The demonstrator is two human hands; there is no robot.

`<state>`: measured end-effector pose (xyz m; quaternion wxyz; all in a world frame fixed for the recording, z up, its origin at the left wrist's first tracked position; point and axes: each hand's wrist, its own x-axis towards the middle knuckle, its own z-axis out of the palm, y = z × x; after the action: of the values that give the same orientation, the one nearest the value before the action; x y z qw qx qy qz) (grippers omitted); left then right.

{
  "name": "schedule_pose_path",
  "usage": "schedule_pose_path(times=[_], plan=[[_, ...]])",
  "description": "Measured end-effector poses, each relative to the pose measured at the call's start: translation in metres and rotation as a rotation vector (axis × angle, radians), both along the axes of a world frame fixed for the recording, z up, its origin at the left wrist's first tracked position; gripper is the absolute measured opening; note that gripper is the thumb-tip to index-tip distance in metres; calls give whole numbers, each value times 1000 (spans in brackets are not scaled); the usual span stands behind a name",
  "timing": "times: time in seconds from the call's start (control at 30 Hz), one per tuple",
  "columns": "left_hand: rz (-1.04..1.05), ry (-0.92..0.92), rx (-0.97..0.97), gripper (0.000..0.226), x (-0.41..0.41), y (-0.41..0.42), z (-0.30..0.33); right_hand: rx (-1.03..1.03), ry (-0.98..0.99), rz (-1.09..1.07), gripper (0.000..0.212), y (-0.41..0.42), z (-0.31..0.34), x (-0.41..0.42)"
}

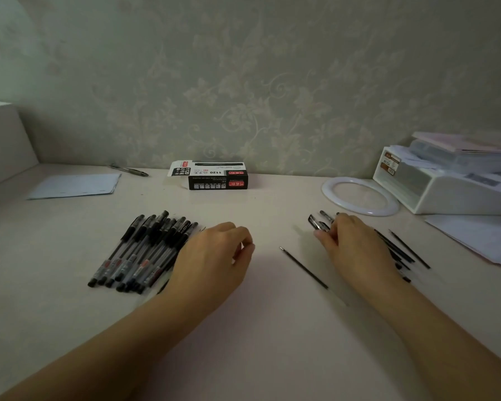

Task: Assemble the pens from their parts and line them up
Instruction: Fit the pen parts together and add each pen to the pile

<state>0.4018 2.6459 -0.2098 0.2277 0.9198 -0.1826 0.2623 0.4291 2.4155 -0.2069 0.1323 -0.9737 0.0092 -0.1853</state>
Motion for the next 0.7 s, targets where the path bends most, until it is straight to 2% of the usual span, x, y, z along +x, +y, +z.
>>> schedule_pose_path(times=[0.1,0.23,0.37,0.47,0.53,0.6,0.7], plan=[[-62,-4,-83,10,0,-4,0,390,-33,63,32,8,5,-1],[-141,-33,-157,15,0,-9,-1,968,95,199,27,29,5,-5],[-179,13,-181,40,3,-10,-3,1350,233,340,21,48,-1,-10],[-152,63,-173,52,5,-10,-4,1488,291,424,13,53,-5,-12],[-122,81,-138,50,8,-8,-6,1525,334,485,6,54,-7,-12],[-126,79,-97,36,9,-5,-6,1500,337,527,6,54,-9,-11],[-141,36,-41,24,9,-4,-4,1327,255,494,14,54,-12,-8]])
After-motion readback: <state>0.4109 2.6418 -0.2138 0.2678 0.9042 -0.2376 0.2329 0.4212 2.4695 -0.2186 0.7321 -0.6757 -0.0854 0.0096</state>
